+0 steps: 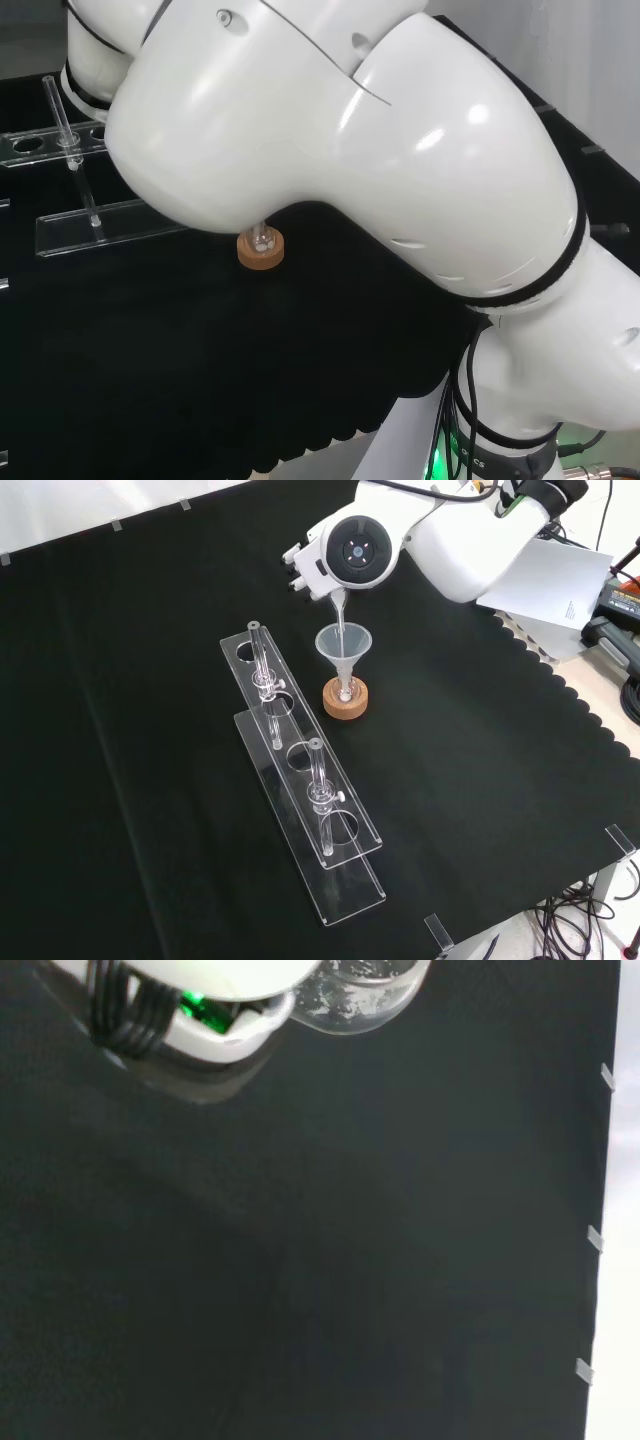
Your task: Pour all the NaCl from the weighing funnel into the round-bottom flask.
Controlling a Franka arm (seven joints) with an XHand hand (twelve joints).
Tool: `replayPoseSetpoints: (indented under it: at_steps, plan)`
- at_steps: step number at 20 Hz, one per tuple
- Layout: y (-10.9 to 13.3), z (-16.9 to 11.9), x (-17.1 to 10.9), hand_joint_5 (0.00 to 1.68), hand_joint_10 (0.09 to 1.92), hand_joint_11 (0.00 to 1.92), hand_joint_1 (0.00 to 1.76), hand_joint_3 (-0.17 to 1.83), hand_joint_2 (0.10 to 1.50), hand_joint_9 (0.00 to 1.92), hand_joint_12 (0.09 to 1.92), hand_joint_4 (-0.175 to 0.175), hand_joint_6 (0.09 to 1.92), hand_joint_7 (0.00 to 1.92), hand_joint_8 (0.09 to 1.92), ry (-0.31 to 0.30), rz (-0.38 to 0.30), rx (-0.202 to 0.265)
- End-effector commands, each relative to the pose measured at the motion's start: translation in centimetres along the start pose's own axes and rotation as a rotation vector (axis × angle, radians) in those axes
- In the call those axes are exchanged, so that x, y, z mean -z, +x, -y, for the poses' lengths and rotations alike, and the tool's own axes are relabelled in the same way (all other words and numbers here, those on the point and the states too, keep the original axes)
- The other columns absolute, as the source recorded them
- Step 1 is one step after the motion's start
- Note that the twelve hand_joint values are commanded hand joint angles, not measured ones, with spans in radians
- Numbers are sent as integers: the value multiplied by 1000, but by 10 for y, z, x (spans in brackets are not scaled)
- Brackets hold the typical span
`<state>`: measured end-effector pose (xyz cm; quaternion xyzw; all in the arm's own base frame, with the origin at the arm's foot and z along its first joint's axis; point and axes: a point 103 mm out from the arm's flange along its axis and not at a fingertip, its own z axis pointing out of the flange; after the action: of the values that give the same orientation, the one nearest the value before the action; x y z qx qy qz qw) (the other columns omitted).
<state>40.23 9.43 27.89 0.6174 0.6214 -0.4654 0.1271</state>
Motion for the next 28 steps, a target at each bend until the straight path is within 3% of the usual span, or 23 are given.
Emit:
replayPoseSetpoints:
  at_steps: [1,28]
  plan:
    - [2,-2,2,1259,354,729,1121,595,691,950,1123,175,671,643,648,0,42,0]
    - [5,0,17,1262,356,716,1121,598,688,942,1130,175,667,637,647,13,191,-33]
